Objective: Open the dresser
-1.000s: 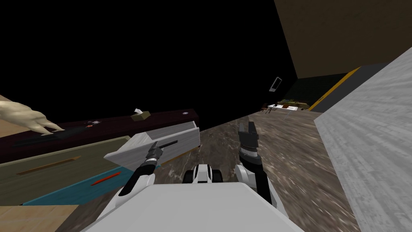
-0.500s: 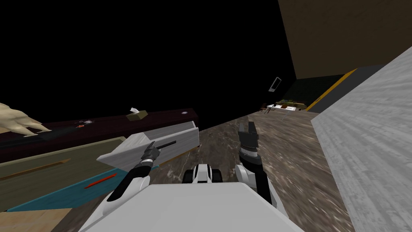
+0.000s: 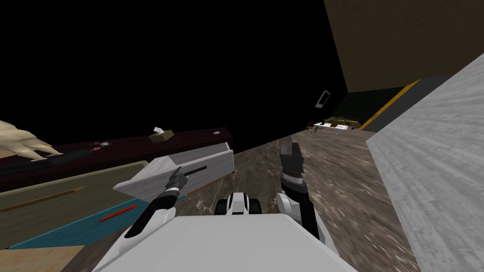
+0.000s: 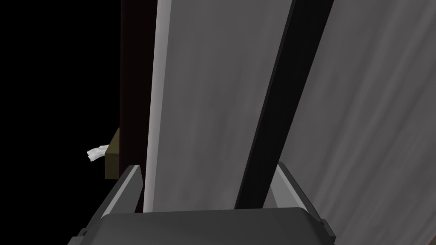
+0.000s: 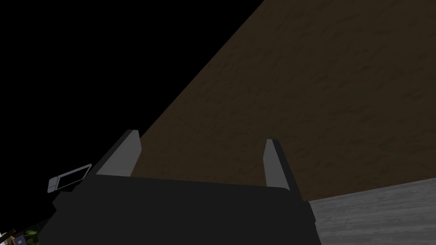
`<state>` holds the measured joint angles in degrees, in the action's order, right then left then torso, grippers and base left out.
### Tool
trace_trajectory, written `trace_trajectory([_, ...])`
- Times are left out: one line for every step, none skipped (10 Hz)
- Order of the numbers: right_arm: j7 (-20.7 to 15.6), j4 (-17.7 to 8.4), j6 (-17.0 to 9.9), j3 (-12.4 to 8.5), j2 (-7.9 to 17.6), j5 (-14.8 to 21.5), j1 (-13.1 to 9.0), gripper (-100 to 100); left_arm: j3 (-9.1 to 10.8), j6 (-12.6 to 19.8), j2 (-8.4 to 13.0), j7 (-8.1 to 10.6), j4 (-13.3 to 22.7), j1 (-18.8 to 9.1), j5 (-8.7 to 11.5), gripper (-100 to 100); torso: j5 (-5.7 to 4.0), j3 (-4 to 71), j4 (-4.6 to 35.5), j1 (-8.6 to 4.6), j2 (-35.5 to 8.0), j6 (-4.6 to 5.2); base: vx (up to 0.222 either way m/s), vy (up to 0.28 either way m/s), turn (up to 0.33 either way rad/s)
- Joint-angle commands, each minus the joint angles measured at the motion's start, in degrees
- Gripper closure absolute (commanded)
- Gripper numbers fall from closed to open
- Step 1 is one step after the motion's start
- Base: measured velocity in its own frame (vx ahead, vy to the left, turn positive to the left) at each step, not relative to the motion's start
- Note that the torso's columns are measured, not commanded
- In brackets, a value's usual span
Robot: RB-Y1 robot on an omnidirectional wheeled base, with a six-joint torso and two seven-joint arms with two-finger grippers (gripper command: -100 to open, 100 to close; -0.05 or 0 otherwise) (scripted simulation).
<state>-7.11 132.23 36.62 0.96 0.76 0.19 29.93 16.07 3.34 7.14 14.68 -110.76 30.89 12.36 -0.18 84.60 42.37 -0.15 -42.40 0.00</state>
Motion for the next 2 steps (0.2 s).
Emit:
trace_trajectory([0.0,0.0,0.0,0.0,0.0,0.0,0.0,0,-0.01,0.0,0.0,-0.01,0.1,0.0,0.0,0,0.03,0.0,0.0,0.03,0.0,0.0,0.0,0.0,0.0])
trace_trajectory([0.0,0.0,0.0,0.0,0.0,0.0,0.0,0,-0.02,0.0,-0.1,-0.02,0.1,0.0,0.0,0,0.06,0.0,0.0,0.05,0.1,0.01,0.0,0.0,0.0])
